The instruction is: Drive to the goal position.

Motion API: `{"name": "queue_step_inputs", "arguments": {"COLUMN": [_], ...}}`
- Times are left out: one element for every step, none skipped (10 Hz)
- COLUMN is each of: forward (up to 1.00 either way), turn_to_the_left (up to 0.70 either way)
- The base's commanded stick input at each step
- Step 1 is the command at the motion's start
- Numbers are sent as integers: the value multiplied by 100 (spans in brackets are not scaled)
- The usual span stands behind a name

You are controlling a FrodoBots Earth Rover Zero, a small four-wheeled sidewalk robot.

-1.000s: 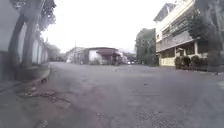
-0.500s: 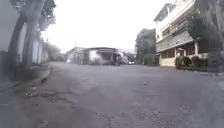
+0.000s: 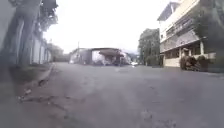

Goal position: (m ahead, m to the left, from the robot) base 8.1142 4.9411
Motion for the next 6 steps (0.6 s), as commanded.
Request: {"name": "queue_step_inputs", "arguments": {"forward": [100,100,100,100,100,100], "turn_to_the_left": [0,0,26,24,2,10]}}
